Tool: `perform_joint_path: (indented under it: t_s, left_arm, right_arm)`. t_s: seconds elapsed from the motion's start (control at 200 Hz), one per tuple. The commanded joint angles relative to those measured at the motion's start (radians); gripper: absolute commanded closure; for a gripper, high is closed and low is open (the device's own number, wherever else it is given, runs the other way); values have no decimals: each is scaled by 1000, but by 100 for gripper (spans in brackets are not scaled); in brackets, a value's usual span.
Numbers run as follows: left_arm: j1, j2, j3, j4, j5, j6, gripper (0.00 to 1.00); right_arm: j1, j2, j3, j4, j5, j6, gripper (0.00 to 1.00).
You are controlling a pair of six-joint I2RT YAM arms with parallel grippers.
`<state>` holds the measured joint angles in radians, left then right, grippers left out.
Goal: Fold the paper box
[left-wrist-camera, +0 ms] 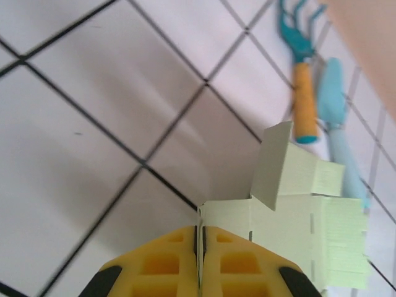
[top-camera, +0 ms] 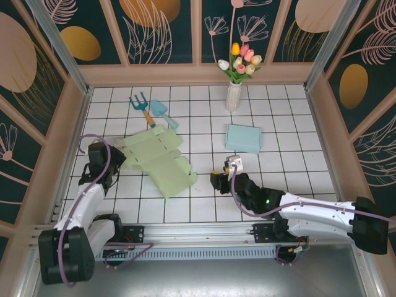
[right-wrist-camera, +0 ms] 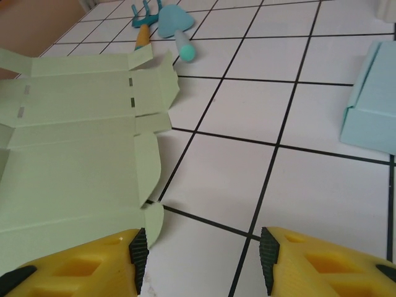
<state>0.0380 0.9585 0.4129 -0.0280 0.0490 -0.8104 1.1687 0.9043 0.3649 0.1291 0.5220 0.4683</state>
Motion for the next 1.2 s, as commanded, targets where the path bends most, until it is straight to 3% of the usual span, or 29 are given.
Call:
perform_joint_path:
  t_s: [0.0,0.205,0.37,0.485,0.645,0.751,0.866,0.941,1.096,1.151,1.196]
  left_arm:
    - [-102,-22,-9,-14,29,-53,100]
    - [-406,119,94,59,-75,-39,100]
    - [-516,184,135,83,-76,13,100]
    - [-521,149,165,-60,-262,-9,100]
    - [-546,124,127,76,-35,4,100]
    - [-633,109,136,161,-56,73,100]
    - [-679,81,146,274,-62,199,100]
    - [-682,63,157,307,-46,288,100]
    - [-682,14,125,375,-43,505,100]
    - [-683,-9,74,468,-57,566,100]
    - [-682,-29,8,590,-8,638,100]
  right_arm:
    - [-25,-29,32,-41,43,13,45]
    - [-50,-104,17,-98,40,15,45]
    - [-77,-197,-35,-113,45,9,45]
    - [-116,-236,-71,-86,-11,8,45]
    - [-136,-232,-73,-55,-41,-6,45]
    - [-156,-197,-48,-28,-78,-27,45]
    - [-179,-135,6,34,-165,-252,43]
    - [-201,-83,91,-8,-198,-384,35]
    - [-295,26,292,-147,-405,-680,33]
    - [-334,57,351,-181,-490,-798,33]
    - [-367,85,392,-207,-571,-904,34]
